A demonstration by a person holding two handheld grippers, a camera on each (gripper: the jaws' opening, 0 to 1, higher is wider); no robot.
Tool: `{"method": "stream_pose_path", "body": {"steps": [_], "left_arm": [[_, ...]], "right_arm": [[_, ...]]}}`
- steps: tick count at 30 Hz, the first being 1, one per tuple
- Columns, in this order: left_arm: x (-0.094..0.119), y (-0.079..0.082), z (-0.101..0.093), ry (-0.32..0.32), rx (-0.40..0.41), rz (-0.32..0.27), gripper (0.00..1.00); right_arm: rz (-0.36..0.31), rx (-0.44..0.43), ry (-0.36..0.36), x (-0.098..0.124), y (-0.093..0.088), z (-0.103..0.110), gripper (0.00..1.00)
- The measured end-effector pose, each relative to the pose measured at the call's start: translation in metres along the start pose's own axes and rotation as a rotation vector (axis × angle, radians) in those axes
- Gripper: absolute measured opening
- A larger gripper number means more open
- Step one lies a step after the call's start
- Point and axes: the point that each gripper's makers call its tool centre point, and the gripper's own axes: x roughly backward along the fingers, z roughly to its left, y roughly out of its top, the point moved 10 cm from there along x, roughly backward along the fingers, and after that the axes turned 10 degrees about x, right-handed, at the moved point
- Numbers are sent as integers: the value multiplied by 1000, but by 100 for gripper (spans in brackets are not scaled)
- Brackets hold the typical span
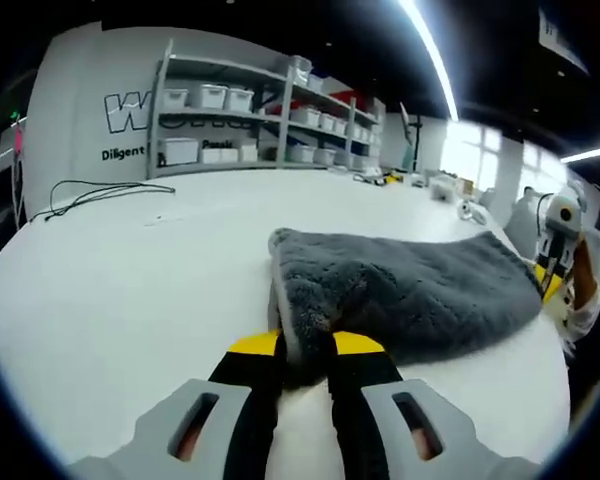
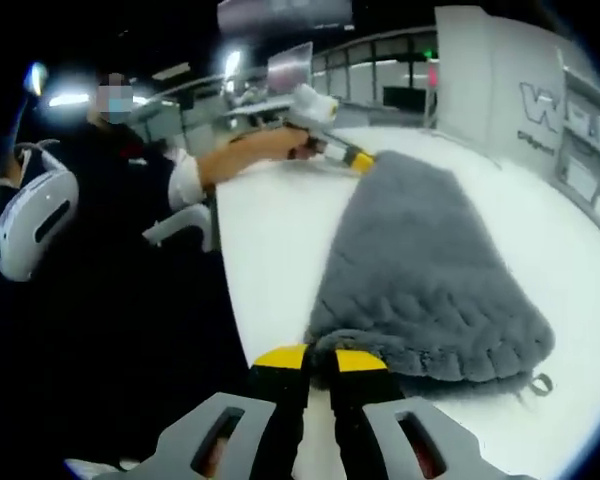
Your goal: Open the folded towel by lifting each exposed corner and separating the folded layers until the towel lies flat within the target outline without major curled edges
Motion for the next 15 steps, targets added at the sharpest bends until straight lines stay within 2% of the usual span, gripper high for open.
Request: {"method": "stream_pose_path", "body": {"steps": [4,8,10,15], "left_arm": [[4,0,2,-19,4,-9,20],[7,0,4,-21,-3,-15,23],[9,1,5,-20,-20,-14,25],[16,3,9,-39,-14,-30,25]], "right_arm": [[3,18,-11,6,-2,-1,14],[12,17,-66,18,-9,-8,19],[-1,3,-106,25,-11,-12,25],[-63,-62,-188,37,-13,-22,26]]}}
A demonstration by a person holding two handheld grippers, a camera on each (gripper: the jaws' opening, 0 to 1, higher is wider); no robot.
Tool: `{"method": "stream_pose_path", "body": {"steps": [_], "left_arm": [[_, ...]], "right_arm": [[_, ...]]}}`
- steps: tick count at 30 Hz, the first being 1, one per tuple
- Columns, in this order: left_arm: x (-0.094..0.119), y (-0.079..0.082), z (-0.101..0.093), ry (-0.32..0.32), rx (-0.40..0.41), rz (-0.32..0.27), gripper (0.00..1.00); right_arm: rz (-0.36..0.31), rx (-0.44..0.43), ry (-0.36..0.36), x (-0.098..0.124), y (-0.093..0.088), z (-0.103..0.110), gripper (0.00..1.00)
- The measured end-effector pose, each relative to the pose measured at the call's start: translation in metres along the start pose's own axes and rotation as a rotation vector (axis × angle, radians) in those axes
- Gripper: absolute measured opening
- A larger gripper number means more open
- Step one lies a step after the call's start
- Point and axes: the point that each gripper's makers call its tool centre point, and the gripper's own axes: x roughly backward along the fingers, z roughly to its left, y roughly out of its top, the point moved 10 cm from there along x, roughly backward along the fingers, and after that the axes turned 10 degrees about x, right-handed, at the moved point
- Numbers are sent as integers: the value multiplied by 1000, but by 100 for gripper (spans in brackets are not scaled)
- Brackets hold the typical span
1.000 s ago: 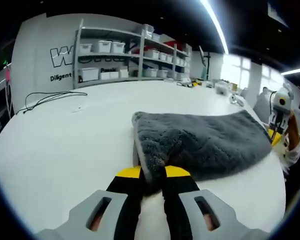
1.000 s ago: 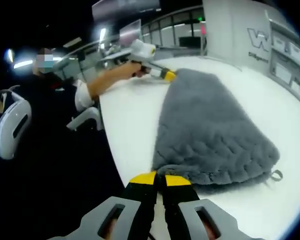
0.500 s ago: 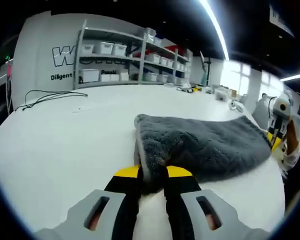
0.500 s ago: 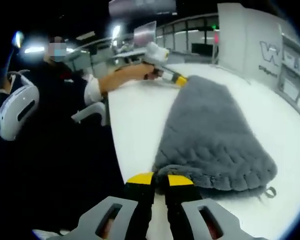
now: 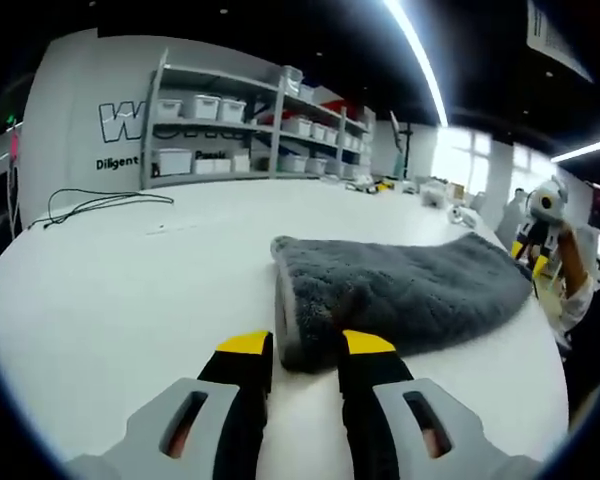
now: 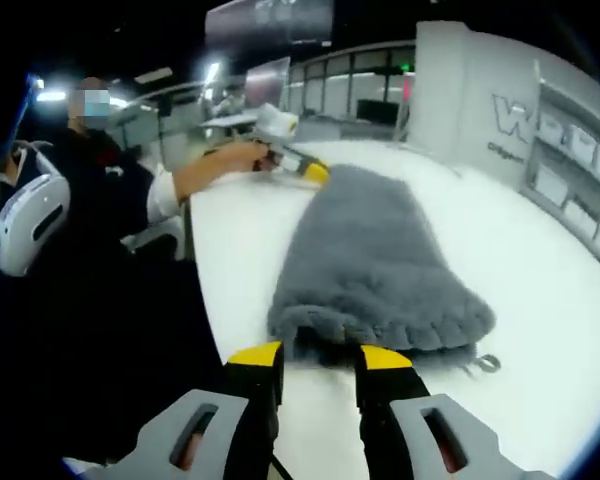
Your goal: Open the folded towel by lifting each exposed corner and separating the folded layers until the towel lies flat within the target outline without major curled edges
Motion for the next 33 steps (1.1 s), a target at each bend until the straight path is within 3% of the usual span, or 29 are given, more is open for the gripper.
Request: {"method": "stream_pose_path", "body": {"steps": [6,9,17,21,24,28,30,33], "left_arm": [[11,5,7,-27,62,-53,21],[10,5,6,-29,64,-58,20],[10,5,6,-14,20,-65,21],[10,5,4,-12,-31,-66,25],[11,4,2,-8,-57,-62,27],[11,4,2,-10,-76,-60,27],[10,3,2,-12,-71,-57,27],[10,2,2,-6,-76,-49,27]], "right_arm": [[-93,-103,-116,10,-1,-18,28],[-120,-95,-152,10,-3,-24,33],[-140,-136,-201,7,-3,-29,41],[-164,-176,-259,5,-4,-37,47],[-221,-231,-302,2,-8,-45,47],[-217,-317,-347,1,-20,-54,46],[-245,-366,-373,1,-25,-58,45],[-260,-380,-376,0,-27,-60,44]]}}
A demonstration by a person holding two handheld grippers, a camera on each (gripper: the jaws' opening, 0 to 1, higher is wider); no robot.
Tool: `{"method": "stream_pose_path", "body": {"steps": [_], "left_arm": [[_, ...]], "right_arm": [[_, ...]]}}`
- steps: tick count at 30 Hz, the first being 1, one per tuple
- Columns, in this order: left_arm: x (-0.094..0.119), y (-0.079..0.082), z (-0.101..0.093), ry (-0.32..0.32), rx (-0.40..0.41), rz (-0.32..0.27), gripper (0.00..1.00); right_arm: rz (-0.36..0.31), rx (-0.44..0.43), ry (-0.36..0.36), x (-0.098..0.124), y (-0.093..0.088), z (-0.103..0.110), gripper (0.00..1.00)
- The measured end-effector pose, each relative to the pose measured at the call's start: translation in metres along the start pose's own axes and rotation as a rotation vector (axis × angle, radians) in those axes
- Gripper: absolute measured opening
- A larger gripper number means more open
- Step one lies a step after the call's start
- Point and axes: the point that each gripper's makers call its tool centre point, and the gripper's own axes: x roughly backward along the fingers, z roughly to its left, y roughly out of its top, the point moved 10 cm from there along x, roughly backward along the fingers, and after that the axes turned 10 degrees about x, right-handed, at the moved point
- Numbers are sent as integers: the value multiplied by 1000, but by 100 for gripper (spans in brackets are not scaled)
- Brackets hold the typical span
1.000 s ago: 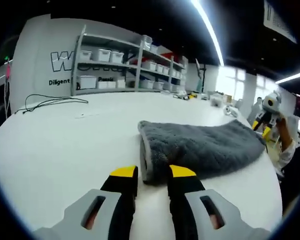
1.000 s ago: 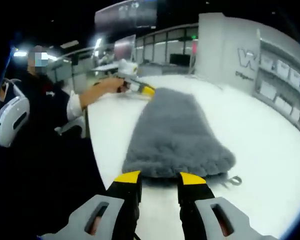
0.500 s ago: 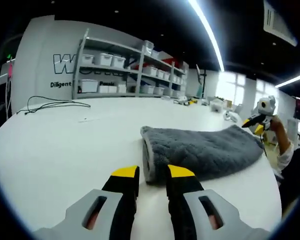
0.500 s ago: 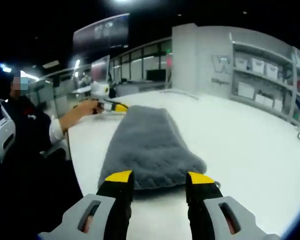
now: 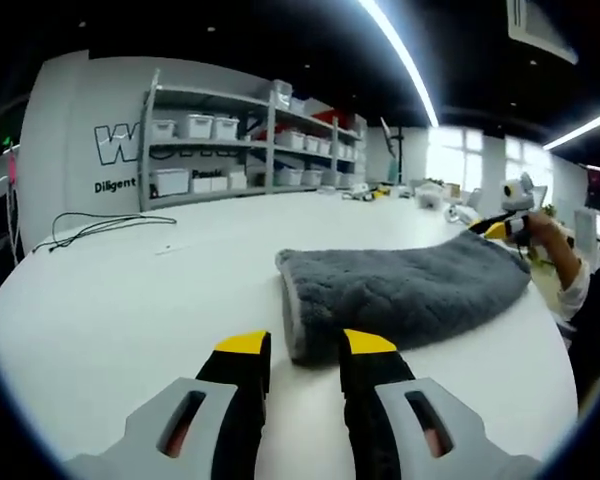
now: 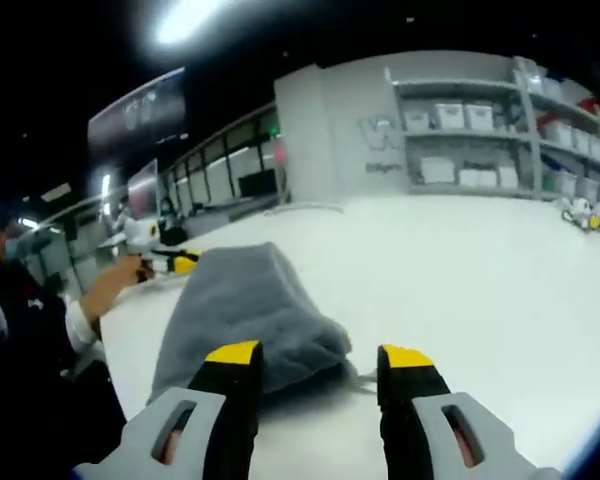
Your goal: Open the folded towel by lifting each exposed corner and separating the folded layers until the towel lies flat within the target outline without major curled edges
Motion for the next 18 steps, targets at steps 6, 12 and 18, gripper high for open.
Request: {"method": "stream_pose_path", "body": {"steps": [6,12,18], "left_arm": [[-3,-2,0,25,-32,24,26],[-4,-3,1,26,-32,31,25],[-7,-4,1,18,-25,35,20]], "right_arm": [[-1,-34,-21,-4,-5,-2,43],[26,-31,-4,-11,-10,0,40],[44,-49,33,-15,-15,5,32]]}}
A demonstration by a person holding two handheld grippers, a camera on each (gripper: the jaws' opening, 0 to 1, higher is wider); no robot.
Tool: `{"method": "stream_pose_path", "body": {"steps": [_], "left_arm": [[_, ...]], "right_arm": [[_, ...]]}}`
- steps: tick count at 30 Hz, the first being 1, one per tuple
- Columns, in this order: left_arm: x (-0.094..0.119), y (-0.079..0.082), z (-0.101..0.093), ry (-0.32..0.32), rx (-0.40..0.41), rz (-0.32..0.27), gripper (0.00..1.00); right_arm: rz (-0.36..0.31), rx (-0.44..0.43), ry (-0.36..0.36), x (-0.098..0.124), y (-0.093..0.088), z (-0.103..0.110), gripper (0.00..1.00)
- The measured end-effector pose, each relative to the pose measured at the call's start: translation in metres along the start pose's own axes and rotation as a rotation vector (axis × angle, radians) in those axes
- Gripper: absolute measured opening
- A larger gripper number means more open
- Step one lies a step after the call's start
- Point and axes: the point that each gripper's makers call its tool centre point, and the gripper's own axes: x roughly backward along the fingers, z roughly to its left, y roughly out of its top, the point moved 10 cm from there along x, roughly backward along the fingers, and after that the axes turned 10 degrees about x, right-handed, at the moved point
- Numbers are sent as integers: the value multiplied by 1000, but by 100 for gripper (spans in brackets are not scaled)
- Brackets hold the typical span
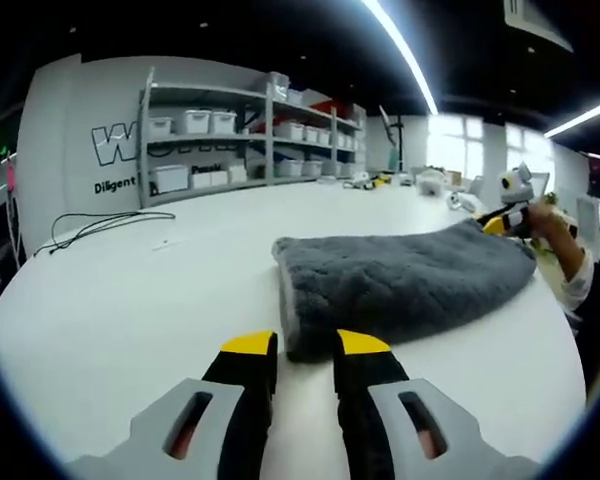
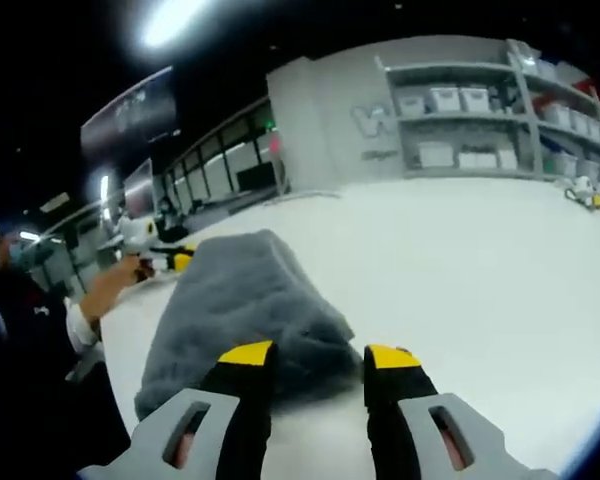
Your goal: Open the folded towel by lifting each exposed corner and separating the folded layers until the towel lies flat within the target outline without major curled edges
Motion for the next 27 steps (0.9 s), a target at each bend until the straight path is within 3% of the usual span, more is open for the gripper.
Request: {"method": "stream_pose_path", "body": {"steps": [6,16,27], "left_arm": [[0,6,-3,-9,-34,-40,16],[-2,4,4,20,-50,-4,12],[-9,8,9,36,-61,0,11]], "right_arm": [[14,-15,4,1,-2,-2,30],[47,-26,37,2,-5,-1,16],[81,-25,64,3,-5,2,10]]}}
